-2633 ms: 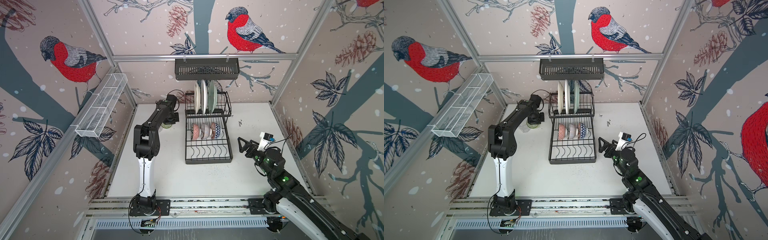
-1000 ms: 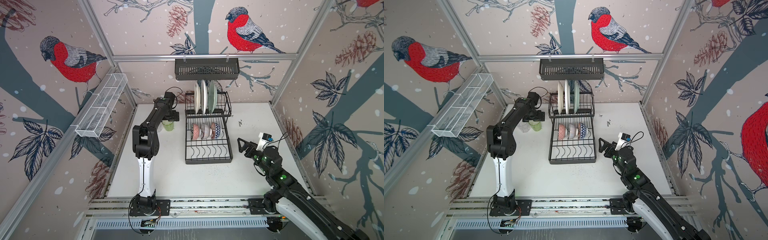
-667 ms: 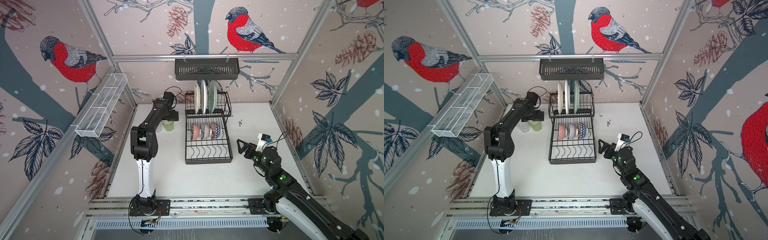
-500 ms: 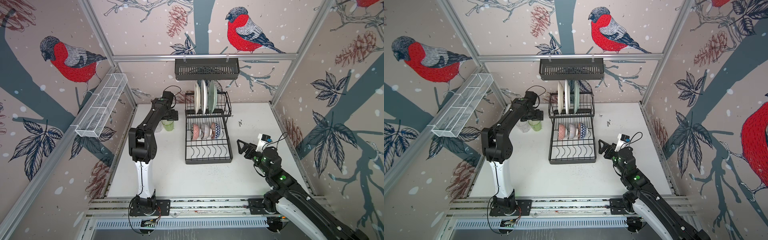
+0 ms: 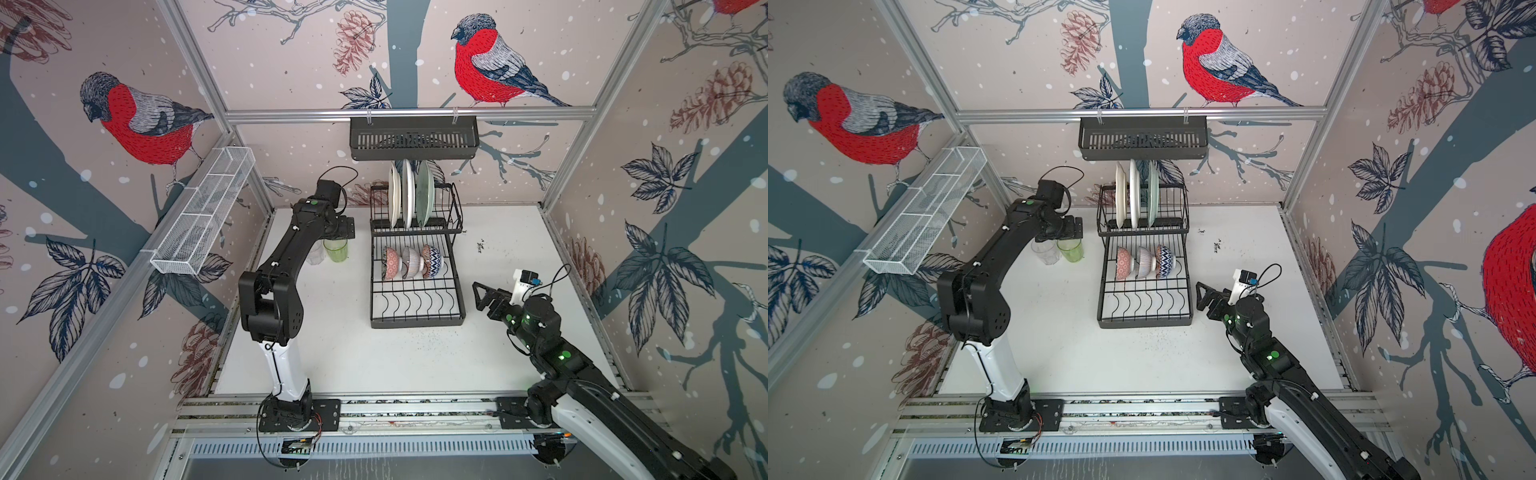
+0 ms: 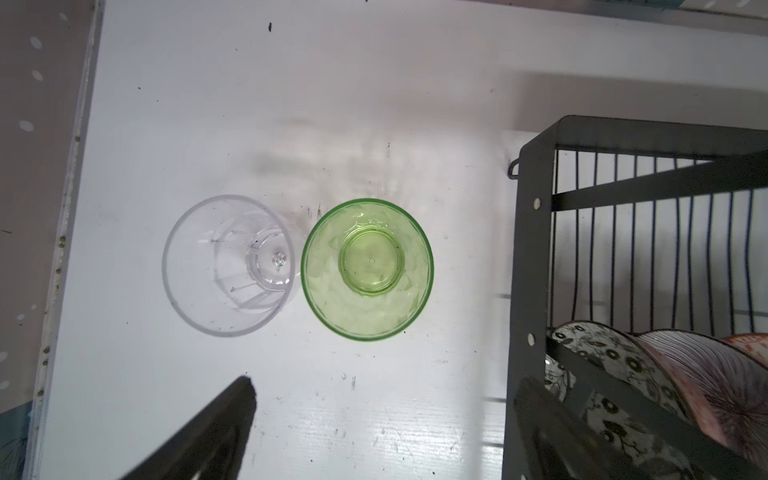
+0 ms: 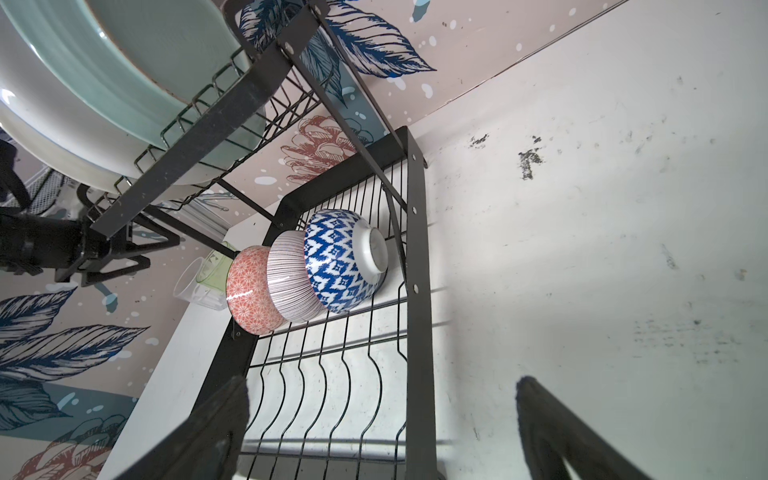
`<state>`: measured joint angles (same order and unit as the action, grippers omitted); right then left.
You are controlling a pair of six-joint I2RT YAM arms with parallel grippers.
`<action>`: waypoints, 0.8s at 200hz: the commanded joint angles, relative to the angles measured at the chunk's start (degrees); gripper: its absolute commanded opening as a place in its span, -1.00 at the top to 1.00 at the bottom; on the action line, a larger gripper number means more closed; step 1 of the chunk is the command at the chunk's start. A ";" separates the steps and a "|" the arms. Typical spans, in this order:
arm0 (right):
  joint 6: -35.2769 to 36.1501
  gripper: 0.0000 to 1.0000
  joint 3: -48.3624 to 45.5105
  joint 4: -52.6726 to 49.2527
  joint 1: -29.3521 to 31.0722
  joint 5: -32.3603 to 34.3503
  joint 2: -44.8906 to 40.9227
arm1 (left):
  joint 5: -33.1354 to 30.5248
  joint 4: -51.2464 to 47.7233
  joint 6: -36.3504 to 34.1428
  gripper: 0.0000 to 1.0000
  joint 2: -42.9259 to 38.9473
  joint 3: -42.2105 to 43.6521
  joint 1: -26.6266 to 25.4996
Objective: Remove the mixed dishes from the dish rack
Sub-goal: 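Raise the left gripper off the tumbler while the right gripper reaches toward the bowls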
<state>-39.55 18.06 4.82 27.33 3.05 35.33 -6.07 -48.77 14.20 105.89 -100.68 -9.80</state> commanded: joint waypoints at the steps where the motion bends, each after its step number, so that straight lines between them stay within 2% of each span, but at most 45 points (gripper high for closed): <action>1: 2.12 -0.99 1.03 2.12 0.07 -2.22 1.57 | -0.44 6.45 -0.06 -0.95 -6.05 4.86 -0.13; 24: 2.37 -0.99 2.52 2.21 0.38 -3.12 4.17 | -0.66 13.54 0.85 -0.95 -14.54 13.98 -0.13; 55: 2.64 -0.99 4.85 2.12 2.01 -3.57 8.00 | 3.97 26.15 1.74 -0.95 -27.30 28.66 -0.13; 79: 2.77 -0.99 6.24 2.45 4.71 -2.71 10.00 | 6.78 30.18 4.16 -0.95 -35.17 35.53 -0.34; 116: 3.79 -0.99 9.87 0.99 9.32 2.44 14.05 | 10.48 34.41 7.80 -0.95 -44.00 44.38 -1.95; 160: 6.69 -0.99 14.03 -1.13 10.50 3.80 18.13 | 9.97 40.67 11.52 -0.95 -49.97 53.41 -6.10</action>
<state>-35.48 30.30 4.36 37.58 4.86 52.10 3.03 -16.08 22.70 58.19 -50.81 -14.44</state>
